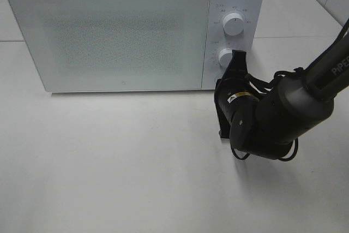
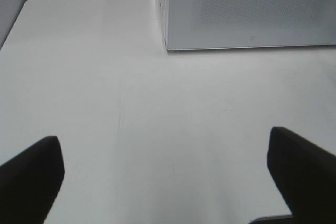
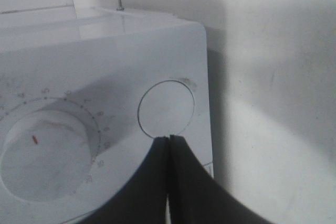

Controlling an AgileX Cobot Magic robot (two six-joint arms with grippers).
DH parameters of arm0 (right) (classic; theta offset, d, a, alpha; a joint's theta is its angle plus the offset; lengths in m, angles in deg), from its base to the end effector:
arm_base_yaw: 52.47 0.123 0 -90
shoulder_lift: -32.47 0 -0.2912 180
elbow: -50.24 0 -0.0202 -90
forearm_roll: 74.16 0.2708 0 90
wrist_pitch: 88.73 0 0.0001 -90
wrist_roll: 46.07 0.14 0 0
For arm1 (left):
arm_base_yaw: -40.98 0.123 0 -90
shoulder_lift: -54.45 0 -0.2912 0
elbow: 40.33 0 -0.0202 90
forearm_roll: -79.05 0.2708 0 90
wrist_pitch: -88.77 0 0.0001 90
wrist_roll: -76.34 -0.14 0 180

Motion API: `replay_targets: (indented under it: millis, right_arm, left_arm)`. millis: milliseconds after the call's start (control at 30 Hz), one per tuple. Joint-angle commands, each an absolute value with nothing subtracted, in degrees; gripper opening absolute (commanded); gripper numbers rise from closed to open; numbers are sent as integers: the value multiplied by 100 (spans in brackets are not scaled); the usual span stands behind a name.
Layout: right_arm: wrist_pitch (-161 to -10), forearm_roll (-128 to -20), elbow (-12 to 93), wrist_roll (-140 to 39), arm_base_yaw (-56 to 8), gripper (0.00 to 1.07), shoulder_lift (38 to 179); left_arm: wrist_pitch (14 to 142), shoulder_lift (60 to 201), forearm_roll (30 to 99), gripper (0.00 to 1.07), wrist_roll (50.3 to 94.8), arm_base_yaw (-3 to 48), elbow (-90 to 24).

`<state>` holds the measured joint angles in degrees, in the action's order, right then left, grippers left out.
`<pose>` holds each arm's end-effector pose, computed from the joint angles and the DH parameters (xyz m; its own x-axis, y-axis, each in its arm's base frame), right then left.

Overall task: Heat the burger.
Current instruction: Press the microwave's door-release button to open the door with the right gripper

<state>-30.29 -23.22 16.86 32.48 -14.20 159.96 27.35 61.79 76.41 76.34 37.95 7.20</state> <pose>0.3558 0.1627 0.0601 0.1270 0.9896 0.0681 0.3085 -0.1047 0.9455 0.0461 -0.0081 0.2706 -0.4438 0.0014 -0.8961 0.0793 0.9961 -0.0377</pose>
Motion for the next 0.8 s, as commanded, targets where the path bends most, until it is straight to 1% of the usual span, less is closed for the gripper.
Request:
replay_targets:
  millis: [33, 167, 400, 800]
  right_arm:
    - [-3058, -2127, 1800, 3059, -1448, 0, 15996]
    - [-3121, -2042, 1984, 2675, -1546, 0, 16041]
    - [-3161, -2064, 2270, 2698, -1615, 0, 16299]
    - [-3190, -2105, 2322, 2624, -1781, 0, 16328]
  left_arm:
    - [2729, 6099, 7658, 98, 7634, 3806, 749]
    - [2729, 6099, 7658, 98, 7634, 3806, 749]
    - [2729, 6099, 7658, 98, 7634, 3806, 749]
    - [2729, 6099, 7658, 98, 7634, 3806, 749]
